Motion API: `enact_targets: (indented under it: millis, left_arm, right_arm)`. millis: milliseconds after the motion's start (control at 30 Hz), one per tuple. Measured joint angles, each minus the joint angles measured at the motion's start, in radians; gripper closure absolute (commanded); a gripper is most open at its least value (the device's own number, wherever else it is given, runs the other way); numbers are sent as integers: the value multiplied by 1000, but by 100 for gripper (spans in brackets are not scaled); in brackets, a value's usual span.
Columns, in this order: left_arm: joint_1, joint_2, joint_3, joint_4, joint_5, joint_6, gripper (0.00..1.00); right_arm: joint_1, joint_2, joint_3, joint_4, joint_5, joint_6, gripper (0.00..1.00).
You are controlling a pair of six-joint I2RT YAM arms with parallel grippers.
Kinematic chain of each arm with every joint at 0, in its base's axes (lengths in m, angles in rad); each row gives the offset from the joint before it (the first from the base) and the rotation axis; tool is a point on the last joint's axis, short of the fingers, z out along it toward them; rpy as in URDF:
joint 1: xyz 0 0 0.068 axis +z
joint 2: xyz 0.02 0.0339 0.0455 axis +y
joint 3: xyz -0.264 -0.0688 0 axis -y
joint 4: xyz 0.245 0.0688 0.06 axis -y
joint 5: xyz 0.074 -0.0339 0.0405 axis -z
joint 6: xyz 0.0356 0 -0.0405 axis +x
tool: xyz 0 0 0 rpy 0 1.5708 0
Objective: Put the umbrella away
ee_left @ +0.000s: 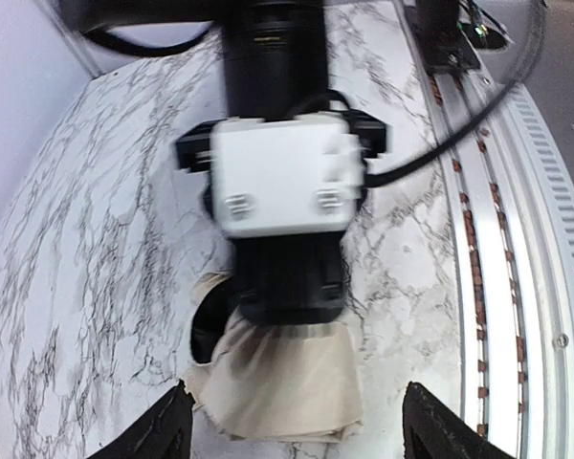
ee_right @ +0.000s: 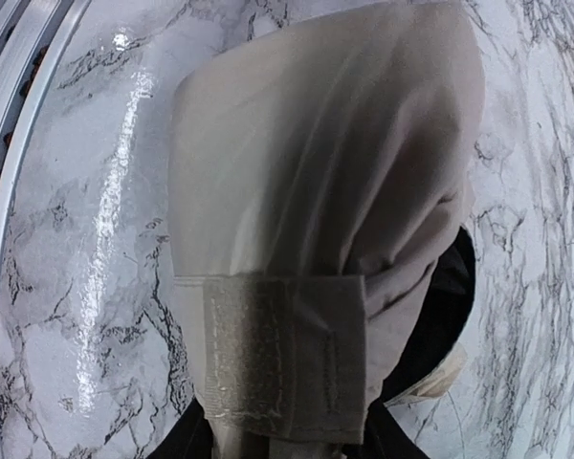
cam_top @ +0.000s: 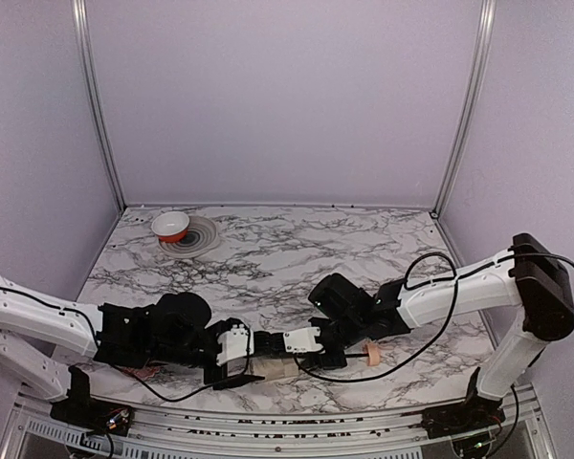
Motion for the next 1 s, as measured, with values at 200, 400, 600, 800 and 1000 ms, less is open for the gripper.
enact_targets:
  millis: [200, 400, 600, 800, 1000]
  left_arm:
    - [-162, 125, 58, -86, -214, 93, 3]
    - [-169, 263, 110, -94, -413, 136, 1]
    - [-169, 286, 113, -60, -453, 176, 1]
    - [-119, 359, 126, -48, -370, 143, 1]
    - [-43, 386, 152, -65, -263, 90, 14]
  right_arm:
    - [-33, 54, 73, -73, -90, 51, 74]
    - [-52, 86, 109, -106, -143, 68, 74]
    - [-74, 103, 127, -123, -188, 72, 74]
    - [-86, 122, 148, -139, -218, 79, 74]
    - [-92, 125, 150, -141, -231, 84, 74]
